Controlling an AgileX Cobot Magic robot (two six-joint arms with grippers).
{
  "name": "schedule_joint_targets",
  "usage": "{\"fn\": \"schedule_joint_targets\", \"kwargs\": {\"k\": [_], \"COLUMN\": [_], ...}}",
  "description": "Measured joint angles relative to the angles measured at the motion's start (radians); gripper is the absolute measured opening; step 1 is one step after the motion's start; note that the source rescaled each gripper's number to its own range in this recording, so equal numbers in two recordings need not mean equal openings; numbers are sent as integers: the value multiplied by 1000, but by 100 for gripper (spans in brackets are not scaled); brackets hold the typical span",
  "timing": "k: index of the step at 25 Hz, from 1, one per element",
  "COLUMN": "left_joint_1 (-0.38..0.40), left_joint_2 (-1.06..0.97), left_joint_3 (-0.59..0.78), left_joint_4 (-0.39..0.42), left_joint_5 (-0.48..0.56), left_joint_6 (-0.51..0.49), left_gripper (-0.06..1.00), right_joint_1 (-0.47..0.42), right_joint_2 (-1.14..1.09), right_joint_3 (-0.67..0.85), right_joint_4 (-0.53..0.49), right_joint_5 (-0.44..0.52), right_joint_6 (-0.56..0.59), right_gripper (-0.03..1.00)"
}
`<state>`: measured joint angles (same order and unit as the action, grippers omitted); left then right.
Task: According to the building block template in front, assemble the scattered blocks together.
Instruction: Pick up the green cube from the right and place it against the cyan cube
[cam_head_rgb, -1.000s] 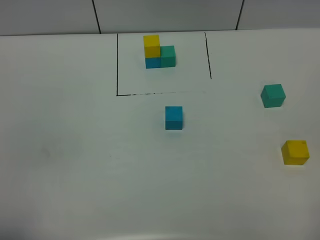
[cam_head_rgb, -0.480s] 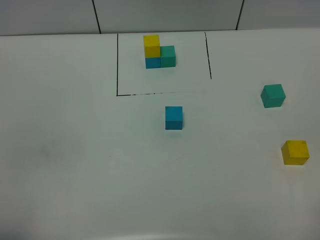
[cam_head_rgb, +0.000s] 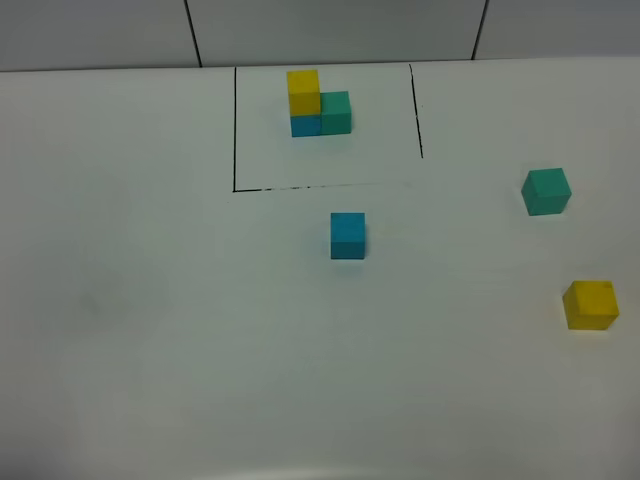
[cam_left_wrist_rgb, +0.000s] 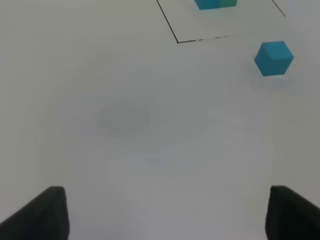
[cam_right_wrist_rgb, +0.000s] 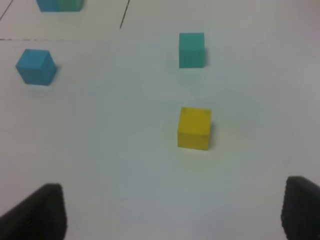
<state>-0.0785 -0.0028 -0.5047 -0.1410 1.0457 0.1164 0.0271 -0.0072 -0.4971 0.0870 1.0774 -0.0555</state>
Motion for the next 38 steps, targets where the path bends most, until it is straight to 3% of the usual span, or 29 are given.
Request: {"fn": "schedule_joint_targets", "kwargs": {"k": [4,38], "left_joint_1": [49,49], "left_joint_2": [0,0], "left_joint_3": [0,0], "left_joint_4": [0,0], "left_joint_5": [0,0], "left_joint_6": [-1,-5], "left_gripper": [67,67], "right_joint_1": [0,0], "right_joint_2": [0,0], "right_joint_3": [0,0], "right_joint_4": [0,0], "right_joint_5": [0,0], "right_joint_6": [0,0], "right_gripper": [75,75]}}
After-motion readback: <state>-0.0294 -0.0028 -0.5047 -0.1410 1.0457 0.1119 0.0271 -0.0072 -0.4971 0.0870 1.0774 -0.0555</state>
